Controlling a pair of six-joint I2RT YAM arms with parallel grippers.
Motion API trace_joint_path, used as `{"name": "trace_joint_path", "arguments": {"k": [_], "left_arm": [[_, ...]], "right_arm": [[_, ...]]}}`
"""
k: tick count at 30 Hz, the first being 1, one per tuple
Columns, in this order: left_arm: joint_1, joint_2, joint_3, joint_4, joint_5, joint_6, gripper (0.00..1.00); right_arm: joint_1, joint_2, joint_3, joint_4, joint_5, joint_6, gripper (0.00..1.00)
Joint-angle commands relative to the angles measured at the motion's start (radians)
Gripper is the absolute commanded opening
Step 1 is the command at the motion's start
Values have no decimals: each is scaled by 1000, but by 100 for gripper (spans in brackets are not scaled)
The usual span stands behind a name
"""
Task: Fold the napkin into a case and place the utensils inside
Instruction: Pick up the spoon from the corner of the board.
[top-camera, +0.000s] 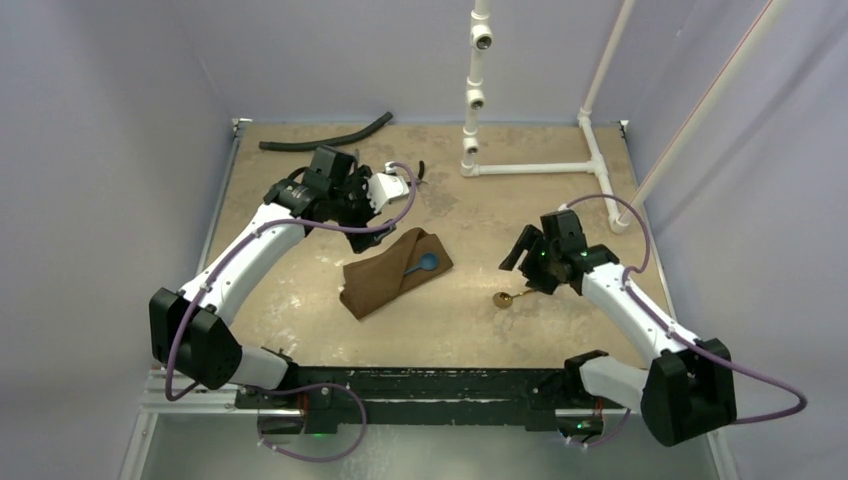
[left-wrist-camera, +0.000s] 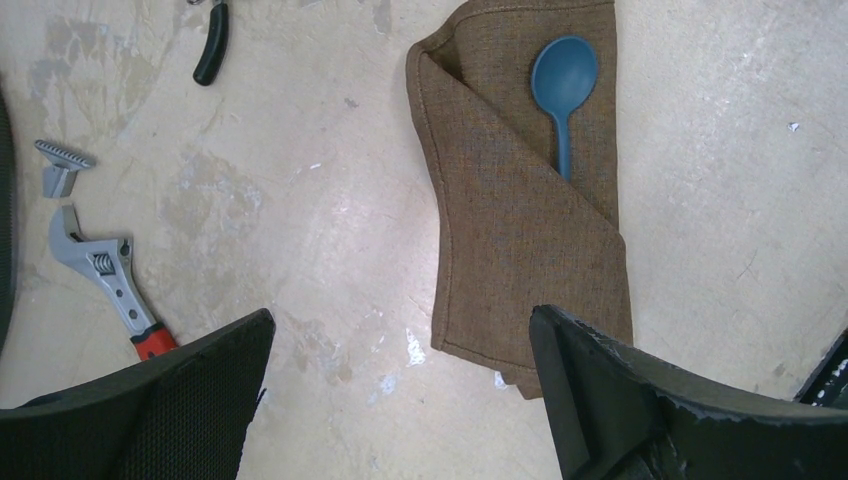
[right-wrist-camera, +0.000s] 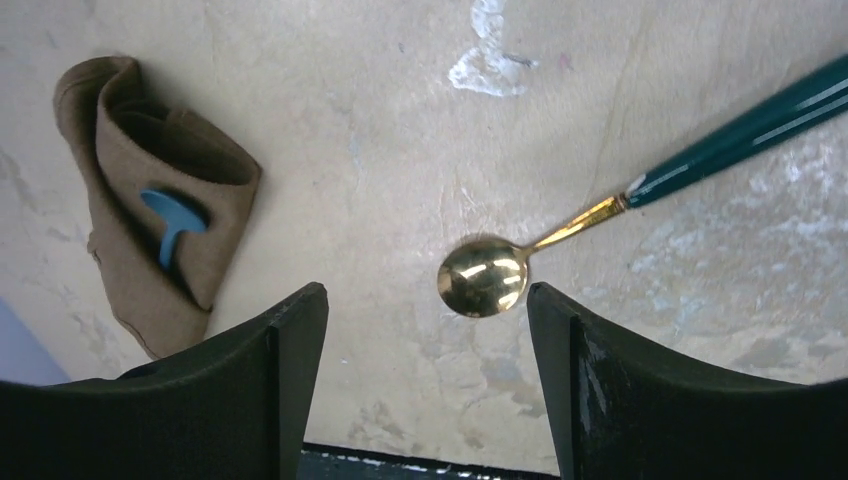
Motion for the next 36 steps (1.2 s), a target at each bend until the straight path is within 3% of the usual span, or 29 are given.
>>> {"name": "trace_joint_path", "arguments": {"k": [1, 5, 13, 20, 26, 29, 36], "left_arm": [[2, -34, -4, 13, 27, 12, 99], [2, -43, -10, 13, 27, 12, 99], [3, -43, 6, 10, -1, 25, 99], [4, -46, 2, 8, -6, 31, 99], [6, -55, 1, 12, -41, 29, 98], [11, -66, 2, 19, -58, 32, 99], [15, -142, -16, 10, 53, 131, 99]], "right_arm": [[-13, 7, -29, -101, 38, 113, 76], [-45, 123, 3, -146, 121, 130, 70], [-87, 221, -10, -42, 209, 160, 65], [-110, 305, -5, 29, 285, 150, 47], [-109, 360, 11, 102, 303, 133, 28], [-108, 379, 13, 148, 308, 87, 0], [3, 354, 132, 290, 273, -147, 0]]}}
